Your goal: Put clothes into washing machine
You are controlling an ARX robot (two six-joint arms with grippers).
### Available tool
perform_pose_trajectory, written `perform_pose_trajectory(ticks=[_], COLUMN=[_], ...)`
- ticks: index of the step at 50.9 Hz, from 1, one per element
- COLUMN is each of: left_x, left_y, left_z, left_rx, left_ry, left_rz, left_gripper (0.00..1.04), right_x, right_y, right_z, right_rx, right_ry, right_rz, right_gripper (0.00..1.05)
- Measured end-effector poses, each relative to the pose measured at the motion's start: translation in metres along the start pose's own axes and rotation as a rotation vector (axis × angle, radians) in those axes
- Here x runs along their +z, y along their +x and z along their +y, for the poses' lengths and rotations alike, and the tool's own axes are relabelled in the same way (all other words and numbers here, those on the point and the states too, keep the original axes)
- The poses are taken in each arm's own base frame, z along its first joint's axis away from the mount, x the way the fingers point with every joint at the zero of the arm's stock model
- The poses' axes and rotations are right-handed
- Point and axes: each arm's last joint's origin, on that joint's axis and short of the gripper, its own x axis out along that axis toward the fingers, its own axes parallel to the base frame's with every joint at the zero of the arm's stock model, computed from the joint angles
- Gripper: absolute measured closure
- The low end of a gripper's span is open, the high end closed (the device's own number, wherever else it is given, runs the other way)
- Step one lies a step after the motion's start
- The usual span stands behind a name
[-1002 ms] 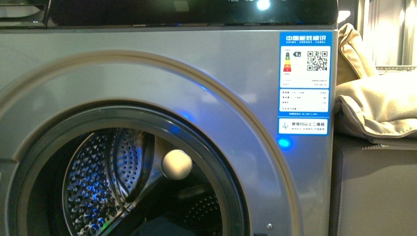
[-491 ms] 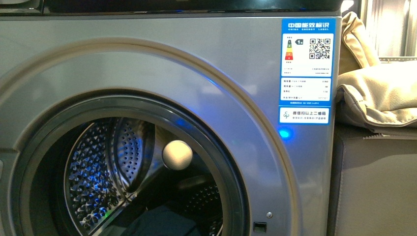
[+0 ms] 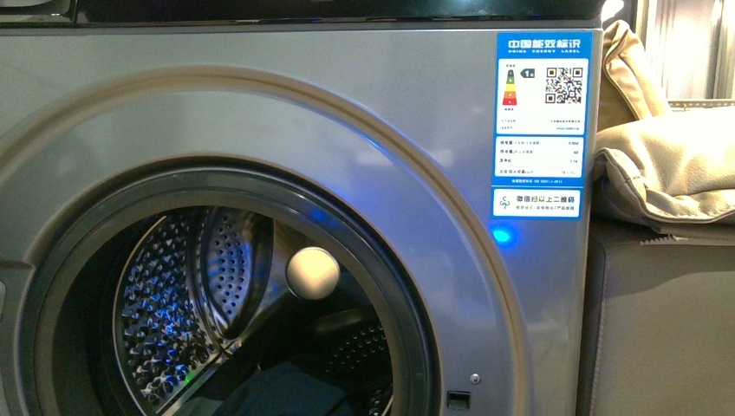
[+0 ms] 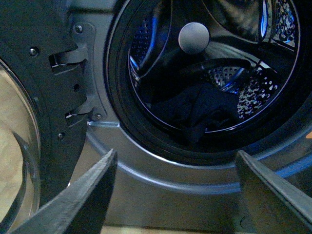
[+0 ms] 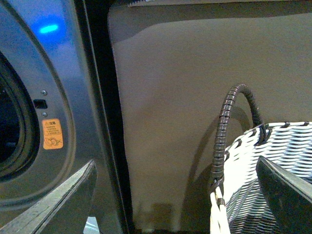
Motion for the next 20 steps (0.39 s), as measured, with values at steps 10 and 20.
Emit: perform_pose_trajectory(ticks=[10, 20], left_x=[0.0, 0.0], left_y=[0.0, 0.0], left_z=[0.0, 0.0], left_rx=[0.0, 0.0], left_ry=[0.0, 0.0], left_rz=[0.0, 0.0], left_gripper=[0.07, 0.07], right_x=[0.0, 0.0], right_y=[0.0, 0.0], right_z=[0.0, 0.0], right_rx=[0.0, 0.0], right_ry=[0.0, 0.0], right_rz=[0.0, 0.0], right_gripper=[0.08, 0.08])
